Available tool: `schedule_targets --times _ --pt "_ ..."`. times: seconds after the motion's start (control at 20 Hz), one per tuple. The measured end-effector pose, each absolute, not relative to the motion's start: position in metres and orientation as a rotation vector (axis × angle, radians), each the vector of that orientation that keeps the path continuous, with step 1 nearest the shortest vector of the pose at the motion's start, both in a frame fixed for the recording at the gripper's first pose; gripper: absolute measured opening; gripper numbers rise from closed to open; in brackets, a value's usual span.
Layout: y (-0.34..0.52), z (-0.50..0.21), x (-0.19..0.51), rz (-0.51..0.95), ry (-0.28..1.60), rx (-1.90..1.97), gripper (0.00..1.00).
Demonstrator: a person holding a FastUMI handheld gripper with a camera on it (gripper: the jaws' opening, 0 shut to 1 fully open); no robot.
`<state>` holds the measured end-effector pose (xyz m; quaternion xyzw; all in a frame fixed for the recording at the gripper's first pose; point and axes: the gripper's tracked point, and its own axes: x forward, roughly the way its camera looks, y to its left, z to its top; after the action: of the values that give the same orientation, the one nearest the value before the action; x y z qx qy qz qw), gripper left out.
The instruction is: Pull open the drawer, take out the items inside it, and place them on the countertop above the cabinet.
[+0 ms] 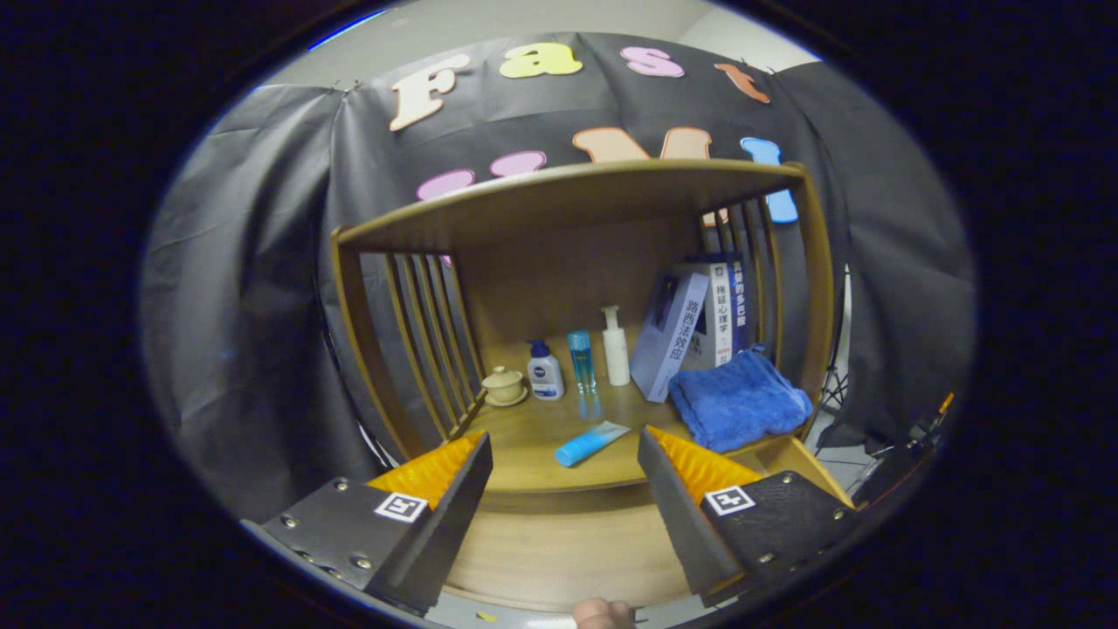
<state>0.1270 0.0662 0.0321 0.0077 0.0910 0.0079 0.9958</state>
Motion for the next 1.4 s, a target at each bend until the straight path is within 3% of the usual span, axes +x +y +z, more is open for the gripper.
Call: schedule_targets --times 0.45,1.0,1.4 --pt "0.038 0.047 0.044 -0.026 0.091 0.008 0.99" --pt "-0.004 -0.08 0.039 -0.071 0.177 -0.036 1.0" --pt "-0.01 -0.149 0.035 -0.007 0.147 -0.163 1.0"
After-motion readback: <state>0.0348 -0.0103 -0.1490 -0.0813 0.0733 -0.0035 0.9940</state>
